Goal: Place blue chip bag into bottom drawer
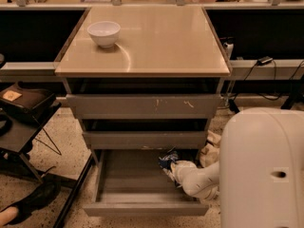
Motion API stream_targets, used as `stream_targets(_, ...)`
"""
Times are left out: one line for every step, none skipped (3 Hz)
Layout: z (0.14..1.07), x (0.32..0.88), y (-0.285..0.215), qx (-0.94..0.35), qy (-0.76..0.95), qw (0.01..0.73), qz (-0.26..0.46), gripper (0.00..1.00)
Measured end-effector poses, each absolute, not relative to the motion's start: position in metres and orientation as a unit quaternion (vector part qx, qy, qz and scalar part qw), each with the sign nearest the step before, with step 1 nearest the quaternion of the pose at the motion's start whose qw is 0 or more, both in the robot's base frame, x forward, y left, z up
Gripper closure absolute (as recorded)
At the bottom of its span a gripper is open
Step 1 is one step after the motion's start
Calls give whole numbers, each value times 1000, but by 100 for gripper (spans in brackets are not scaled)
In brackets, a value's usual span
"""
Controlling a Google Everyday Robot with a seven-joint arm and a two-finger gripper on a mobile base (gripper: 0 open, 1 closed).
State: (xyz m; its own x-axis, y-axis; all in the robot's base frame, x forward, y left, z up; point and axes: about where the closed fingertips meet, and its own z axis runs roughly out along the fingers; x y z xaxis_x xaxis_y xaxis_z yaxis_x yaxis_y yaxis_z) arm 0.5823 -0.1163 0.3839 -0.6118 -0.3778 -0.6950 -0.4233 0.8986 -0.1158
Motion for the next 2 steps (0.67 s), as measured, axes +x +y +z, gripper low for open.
stream_targets(313,576,-133,-174,918,348,79,100)
stream_targets(252,553,-128,-104,927,317,171,100)
